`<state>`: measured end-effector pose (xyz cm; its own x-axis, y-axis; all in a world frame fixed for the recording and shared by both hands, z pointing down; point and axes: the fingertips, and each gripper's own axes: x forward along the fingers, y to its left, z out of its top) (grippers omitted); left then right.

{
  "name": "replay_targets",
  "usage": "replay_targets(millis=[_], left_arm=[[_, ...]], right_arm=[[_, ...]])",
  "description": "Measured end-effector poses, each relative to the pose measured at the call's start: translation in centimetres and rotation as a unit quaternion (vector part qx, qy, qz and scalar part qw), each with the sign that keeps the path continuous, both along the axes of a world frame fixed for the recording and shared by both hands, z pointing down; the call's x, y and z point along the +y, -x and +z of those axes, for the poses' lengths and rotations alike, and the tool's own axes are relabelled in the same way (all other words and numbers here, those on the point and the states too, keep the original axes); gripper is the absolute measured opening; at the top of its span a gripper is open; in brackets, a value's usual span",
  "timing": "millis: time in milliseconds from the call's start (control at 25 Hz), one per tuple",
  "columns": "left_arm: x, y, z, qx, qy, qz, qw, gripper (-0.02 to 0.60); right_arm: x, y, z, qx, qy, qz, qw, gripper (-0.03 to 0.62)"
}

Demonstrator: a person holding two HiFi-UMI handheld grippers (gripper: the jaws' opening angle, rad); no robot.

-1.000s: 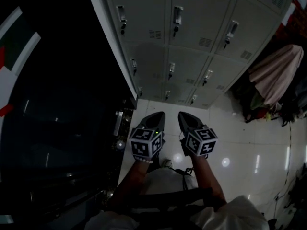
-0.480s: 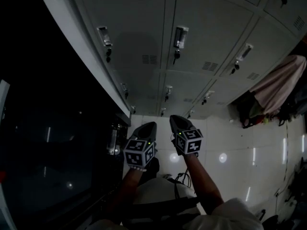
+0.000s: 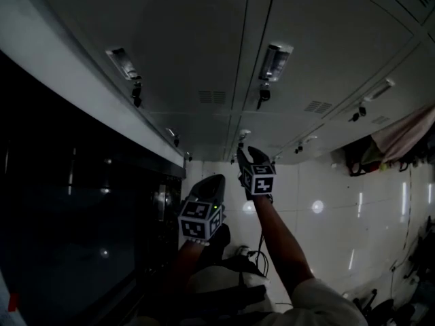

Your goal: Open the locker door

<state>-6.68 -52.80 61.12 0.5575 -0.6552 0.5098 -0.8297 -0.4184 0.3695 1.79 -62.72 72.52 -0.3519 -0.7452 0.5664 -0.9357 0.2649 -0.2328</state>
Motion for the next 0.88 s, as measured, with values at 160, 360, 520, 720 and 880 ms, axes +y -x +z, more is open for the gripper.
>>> replay_targets(millis=[160,360,520,720,880], left_arm=[[-1.4,0.0,1.4,0.001,0.015,0.008,0.9999,-0.003],[-2.7,0.4,2.3,0.0,0.023,0.012,0.9997,-0.003],[-2.6,1.0,3.2,-0.007,0.034,0.014,0.9993,-0.003],[-2.0,2.1,4.3,-0.005,0.047,-0.001,0.9989,-0.003],[-1.2,2.9,4.7,-0.009,0.05,-0.01,0.9987,-0.003]], right_arm=[[-2.5,0.2,2.4,0.01,0.006,0.014,1.0,0.192],[-5.1,0.7,4.4,0.019,0.013,0.021,1.0,0.19],[-6.3,0.7,5.4,0.025,0.017,0.023,0.999,0.19],[-6.8,1.2,5.6,0.025,0.004,0.028,0.999,0.192],[-6.1,1.6,5.4,0.037,0.001,0.026,0.999,0.21]])
